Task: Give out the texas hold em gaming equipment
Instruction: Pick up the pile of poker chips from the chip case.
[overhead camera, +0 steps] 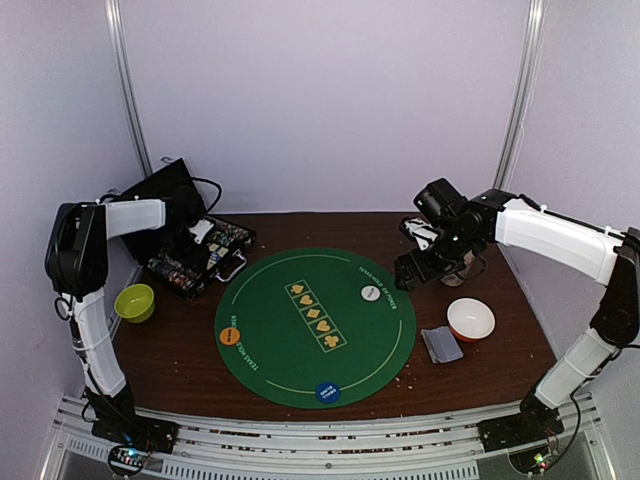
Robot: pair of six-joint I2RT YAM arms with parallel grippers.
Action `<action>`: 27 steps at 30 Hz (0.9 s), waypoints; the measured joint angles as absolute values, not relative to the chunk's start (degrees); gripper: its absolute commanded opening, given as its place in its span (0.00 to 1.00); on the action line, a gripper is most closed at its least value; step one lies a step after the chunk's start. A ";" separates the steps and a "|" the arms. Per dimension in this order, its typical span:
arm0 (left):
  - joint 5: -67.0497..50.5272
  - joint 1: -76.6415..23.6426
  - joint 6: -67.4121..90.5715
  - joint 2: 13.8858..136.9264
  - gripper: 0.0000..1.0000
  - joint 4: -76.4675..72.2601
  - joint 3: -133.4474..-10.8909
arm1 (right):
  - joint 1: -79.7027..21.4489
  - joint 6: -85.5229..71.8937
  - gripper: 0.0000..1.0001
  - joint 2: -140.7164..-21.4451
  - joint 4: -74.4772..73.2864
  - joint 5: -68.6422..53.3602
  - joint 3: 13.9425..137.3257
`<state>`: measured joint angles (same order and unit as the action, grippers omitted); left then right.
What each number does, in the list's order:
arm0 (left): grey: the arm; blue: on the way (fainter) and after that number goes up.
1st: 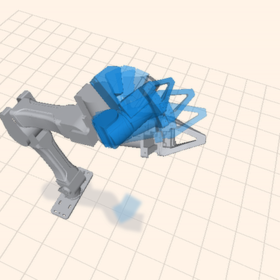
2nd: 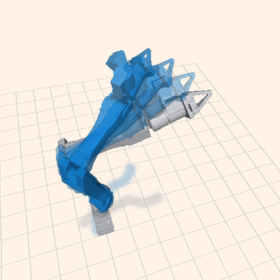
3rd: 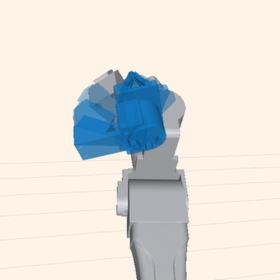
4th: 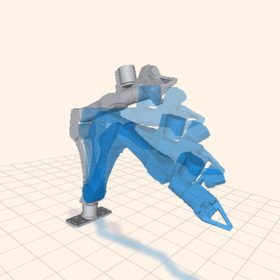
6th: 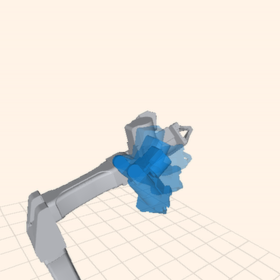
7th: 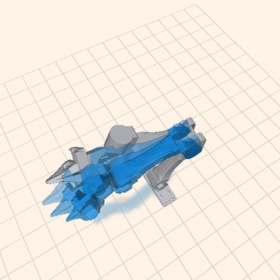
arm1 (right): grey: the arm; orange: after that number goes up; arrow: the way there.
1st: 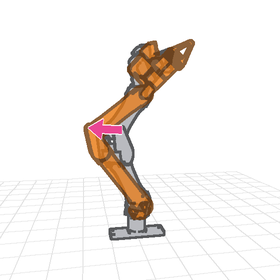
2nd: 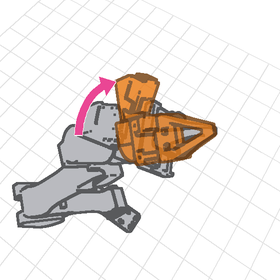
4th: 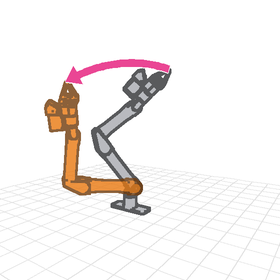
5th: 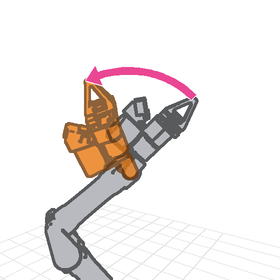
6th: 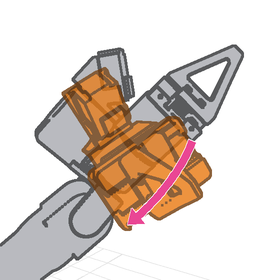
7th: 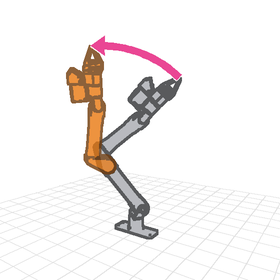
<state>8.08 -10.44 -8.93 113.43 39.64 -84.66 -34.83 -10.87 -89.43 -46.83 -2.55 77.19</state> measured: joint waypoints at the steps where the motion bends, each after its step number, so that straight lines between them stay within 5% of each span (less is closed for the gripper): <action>1: 7.94 -10.44 -8.93 113.16 0.59 39.64 -84.66 | -34.83 -10.87 1.00 -89.43 -46.81 -2.66 77.19; 11: 6.79 -10.44 -8.97 112.71 0.61 40.32 -83.46 | -34.83 -10.87 1.00 -89.43 -47.07 -2.92 77.19; 27: 10.28 -10.44 -9.10 115.70 0.49 40.56 -83.79 | -34.83 -10.87 1.00 -89.43 -47.11 -3.46 77.19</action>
